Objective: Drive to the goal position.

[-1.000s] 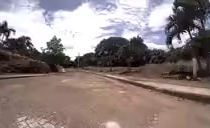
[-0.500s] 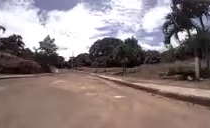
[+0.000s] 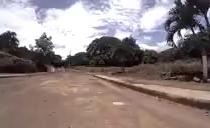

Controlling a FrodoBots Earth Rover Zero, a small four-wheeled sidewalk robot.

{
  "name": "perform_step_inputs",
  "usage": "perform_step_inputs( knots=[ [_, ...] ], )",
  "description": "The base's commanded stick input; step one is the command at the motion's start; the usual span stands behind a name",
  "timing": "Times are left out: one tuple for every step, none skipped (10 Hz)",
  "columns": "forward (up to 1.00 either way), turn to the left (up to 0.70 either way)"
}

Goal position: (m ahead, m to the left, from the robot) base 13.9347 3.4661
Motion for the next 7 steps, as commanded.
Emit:
perform_step_inputs(
  knots=[
    [1.00,0.00],
    [1.00,0.00],
    [1.00,0.00],
    [1.00,0.00],
    [1.00,0.00],
    [1.00,0.00],
    [1.00,0.00]
  ],
)
